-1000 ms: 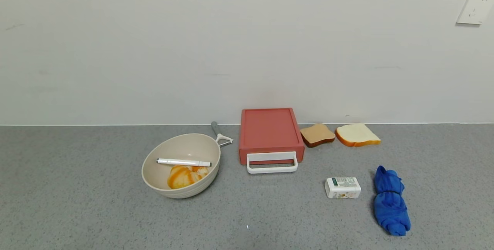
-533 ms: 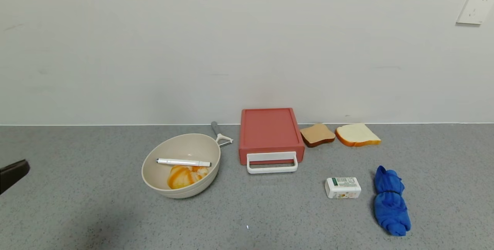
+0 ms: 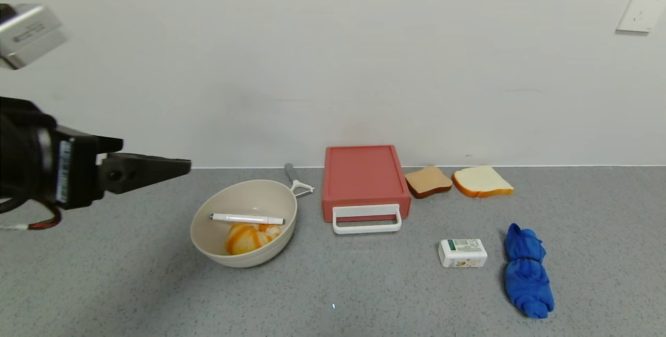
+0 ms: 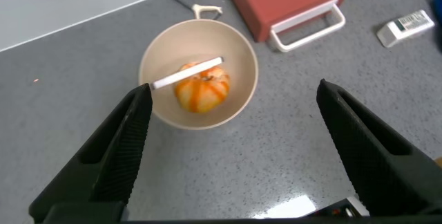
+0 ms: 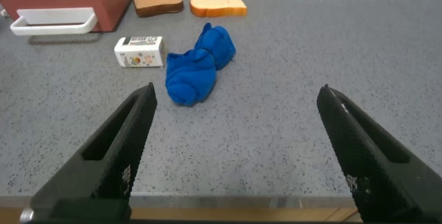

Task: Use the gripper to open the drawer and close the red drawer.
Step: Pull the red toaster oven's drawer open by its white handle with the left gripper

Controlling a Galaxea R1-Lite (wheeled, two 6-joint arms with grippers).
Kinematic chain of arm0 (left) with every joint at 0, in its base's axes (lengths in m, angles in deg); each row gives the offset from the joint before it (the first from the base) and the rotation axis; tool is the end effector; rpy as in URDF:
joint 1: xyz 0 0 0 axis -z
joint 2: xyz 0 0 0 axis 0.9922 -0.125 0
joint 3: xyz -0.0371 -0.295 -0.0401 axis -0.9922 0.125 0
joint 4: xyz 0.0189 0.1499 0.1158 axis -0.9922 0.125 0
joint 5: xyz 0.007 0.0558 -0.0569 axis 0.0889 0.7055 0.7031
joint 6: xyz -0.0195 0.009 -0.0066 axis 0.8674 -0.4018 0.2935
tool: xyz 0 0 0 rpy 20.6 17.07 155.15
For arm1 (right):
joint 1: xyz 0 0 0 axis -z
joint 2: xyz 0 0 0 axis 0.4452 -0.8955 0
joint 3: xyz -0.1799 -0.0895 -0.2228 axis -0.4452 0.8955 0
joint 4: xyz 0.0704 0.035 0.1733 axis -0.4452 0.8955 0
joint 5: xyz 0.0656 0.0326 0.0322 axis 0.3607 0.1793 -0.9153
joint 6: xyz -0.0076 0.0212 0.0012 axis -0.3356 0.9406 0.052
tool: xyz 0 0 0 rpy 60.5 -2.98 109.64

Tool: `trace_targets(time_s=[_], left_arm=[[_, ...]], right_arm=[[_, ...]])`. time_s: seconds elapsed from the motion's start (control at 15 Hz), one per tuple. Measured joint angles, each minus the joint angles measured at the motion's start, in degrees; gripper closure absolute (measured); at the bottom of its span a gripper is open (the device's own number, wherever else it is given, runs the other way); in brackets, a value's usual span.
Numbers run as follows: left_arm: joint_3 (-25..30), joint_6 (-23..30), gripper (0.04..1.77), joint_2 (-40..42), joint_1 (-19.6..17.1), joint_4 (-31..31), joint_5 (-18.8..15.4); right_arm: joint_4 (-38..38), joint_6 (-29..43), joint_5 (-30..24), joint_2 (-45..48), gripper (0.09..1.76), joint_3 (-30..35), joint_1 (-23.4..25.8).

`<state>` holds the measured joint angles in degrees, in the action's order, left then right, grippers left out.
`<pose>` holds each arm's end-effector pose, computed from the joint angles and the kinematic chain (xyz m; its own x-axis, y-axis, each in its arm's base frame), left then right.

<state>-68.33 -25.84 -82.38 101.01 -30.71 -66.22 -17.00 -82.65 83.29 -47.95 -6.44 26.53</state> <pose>0.1761 -0.0581 0.3159 0.8303 -0.2838 -0.4797 0.3502 0.9352 0.0530 -0.0237 -0.0003 0.0763 0.9998 -0.0140 -0.0133 0.0144 0.9996 0.0247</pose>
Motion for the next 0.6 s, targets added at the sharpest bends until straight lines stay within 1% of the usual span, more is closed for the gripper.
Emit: trace_targets(time_s=[0.33, 0.53, 0.6], left_arm=[[-9.1, 2.1, 0.09, -15.5, 8.9, 0.9, 1.6], [-13.2, 3.5, 0.09, -24.5, 14.3, 0.4, 1.5], [-14.3, 3.6, 0.09, -26.9, 15.6, -0.1, 1.3]], right_arm=[[0.1, 0.0, 0.0, 0.0, 0.14, 0.0, 0.0], [0.1, 0.0, 0.0, 0.0, 0.14, 0.0, 0.0], [0.1, 0.0, 0.0, 0.0, 0.14, -0.1, 0.0]])
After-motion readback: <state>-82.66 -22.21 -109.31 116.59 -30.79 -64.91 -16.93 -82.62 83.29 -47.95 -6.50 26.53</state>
